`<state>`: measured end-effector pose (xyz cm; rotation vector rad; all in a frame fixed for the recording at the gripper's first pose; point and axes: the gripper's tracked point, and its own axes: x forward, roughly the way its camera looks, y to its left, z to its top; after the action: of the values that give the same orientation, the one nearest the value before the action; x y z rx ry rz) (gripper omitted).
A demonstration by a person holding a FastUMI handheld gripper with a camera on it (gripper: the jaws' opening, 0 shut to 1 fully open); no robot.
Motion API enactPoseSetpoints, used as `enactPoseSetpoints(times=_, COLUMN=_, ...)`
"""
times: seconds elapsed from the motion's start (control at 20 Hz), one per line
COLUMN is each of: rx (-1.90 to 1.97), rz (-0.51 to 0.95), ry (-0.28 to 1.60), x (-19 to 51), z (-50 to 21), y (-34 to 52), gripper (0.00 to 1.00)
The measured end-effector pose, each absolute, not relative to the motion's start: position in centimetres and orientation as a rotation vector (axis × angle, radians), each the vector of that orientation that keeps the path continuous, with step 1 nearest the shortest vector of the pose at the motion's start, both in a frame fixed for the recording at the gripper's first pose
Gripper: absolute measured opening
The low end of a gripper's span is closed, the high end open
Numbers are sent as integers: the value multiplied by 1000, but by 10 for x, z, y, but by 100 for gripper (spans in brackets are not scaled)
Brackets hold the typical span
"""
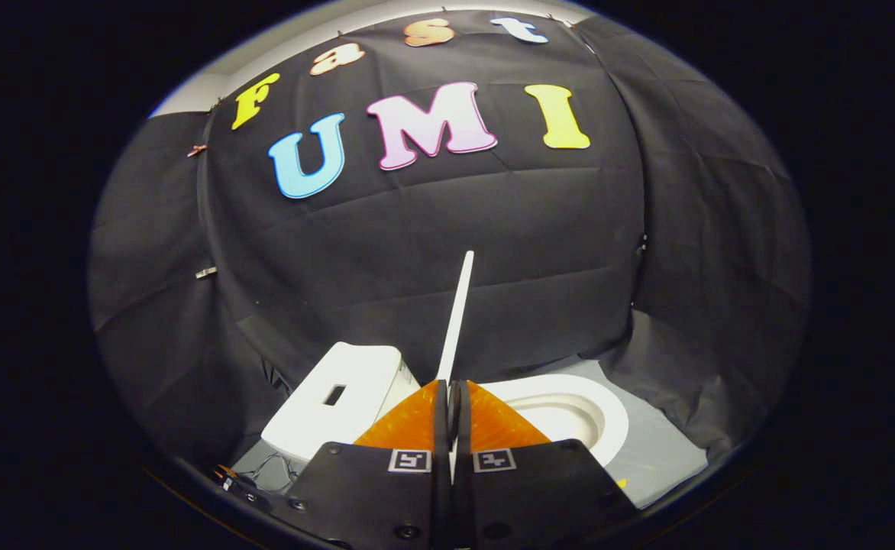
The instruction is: Open the toilet lid.
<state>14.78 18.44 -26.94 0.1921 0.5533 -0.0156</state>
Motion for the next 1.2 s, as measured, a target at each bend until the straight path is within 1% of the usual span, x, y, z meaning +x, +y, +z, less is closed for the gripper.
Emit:
enactPoseSetpoints(times=0.7, rx=59, rz=113, ry=528, x=160, z=-260, y=299, gripper=6)
enactPoseSetpoints(times=1.2, rx=-34, rz=161, ry=519, x=166, z=-264, y=357, gripper=7)
